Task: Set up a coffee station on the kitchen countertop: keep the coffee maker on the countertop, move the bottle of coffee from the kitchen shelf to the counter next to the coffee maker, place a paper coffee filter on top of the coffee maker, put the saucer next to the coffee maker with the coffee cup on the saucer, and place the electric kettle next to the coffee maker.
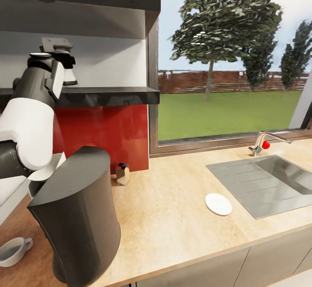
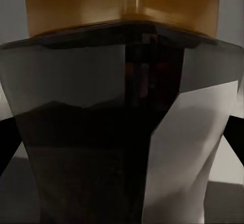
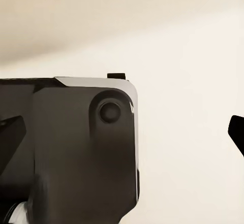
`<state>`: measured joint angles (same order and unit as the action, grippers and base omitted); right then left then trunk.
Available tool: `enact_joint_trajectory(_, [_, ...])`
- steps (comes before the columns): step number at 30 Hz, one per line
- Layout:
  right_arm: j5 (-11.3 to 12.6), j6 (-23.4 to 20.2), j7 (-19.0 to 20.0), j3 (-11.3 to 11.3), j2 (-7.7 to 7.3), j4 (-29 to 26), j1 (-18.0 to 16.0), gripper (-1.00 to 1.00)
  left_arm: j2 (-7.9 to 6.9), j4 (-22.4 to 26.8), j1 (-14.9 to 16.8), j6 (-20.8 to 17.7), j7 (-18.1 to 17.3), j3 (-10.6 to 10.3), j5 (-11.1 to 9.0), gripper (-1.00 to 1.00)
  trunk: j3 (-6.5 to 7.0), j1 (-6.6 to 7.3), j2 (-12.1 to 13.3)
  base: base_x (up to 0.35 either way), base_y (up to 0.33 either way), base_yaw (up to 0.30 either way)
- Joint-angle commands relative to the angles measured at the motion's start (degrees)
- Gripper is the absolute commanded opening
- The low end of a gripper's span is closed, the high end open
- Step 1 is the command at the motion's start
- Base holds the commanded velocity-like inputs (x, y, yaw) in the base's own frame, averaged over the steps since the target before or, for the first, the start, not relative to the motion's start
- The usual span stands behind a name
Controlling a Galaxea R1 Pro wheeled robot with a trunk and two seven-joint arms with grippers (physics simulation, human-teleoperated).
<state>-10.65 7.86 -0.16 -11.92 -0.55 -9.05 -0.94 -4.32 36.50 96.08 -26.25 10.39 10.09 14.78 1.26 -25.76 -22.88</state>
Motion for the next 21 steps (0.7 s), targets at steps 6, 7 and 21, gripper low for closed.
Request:
enact_joint_trajectory(6, [-0.6,0.2,0.0,-0.5,0.02,0.1,0.0,1.0,0.03,3.9,0.0,-4.4,-0.2,-0.4,0.2,-1.0,-0.02,-0.02,0.0,0.0,0.0,0.0])
enact_joint_trajectory(7, [-0.6,0.2,0.0,-0.5,0.02,0.1,0.0,1.0,0.02,4.2,0.0,-4.6,-0.2,-0.5,0.2,-1.0,-0.02,-0.02,0.0,0.0,0.0,0.0])
enact_joint_trajectory(21, [-0.6,0.2,0.0,-0.5,0.02,0.1,0.0,1.0,0.01,4.6,0.0,-4.9,-0.1,-0.6,0.2,-1.0,-0.02,-0.02,0.0,-0.192,-0.129,0.0])
